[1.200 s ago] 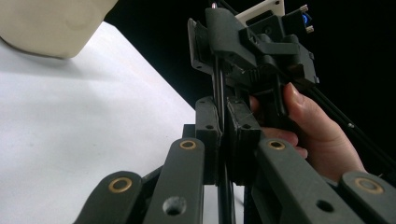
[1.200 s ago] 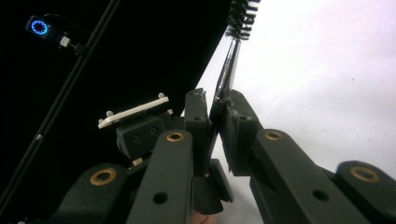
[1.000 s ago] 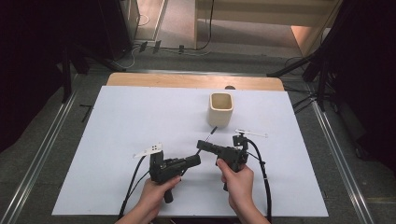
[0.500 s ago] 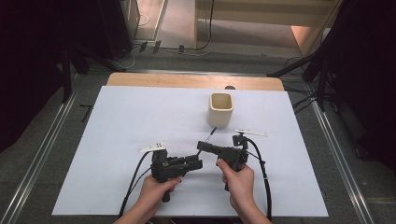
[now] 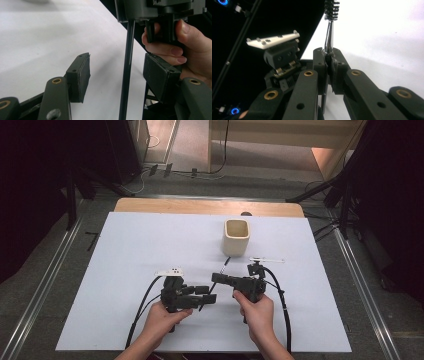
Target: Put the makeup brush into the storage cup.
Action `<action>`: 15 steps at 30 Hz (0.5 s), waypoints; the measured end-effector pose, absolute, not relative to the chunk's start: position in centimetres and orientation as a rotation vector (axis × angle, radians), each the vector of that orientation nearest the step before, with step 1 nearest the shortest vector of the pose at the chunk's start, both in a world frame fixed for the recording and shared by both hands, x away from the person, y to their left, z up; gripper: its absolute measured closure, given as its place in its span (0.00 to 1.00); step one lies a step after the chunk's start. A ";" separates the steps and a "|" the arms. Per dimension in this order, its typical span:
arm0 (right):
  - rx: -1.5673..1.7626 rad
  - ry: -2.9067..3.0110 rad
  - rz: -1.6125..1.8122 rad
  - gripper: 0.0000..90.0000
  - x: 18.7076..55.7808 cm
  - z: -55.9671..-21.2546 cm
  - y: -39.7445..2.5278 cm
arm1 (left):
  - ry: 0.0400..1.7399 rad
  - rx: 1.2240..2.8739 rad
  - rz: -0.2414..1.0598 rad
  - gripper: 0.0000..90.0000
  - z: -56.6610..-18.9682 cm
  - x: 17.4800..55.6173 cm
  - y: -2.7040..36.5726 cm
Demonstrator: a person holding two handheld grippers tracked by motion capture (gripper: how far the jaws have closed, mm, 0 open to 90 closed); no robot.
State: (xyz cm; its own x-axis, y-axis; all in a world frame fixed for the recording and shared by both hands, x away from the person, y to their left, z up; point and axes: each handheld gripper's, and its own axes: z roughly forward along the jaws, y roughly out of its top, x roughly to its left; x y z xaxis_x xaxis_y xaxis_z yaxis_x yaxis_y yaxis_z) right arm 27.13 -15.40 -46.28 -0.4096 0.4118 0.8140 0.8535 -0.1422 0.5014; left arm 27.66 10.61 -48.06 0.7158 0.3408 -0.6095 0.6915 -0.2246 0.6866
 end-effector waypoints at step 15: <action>-1.370 -1.871 -1.497 0.95 27.6 -46.2 -15.2 | 0.780 1.982 -0.420 0.43 -47.2 28.6 11.1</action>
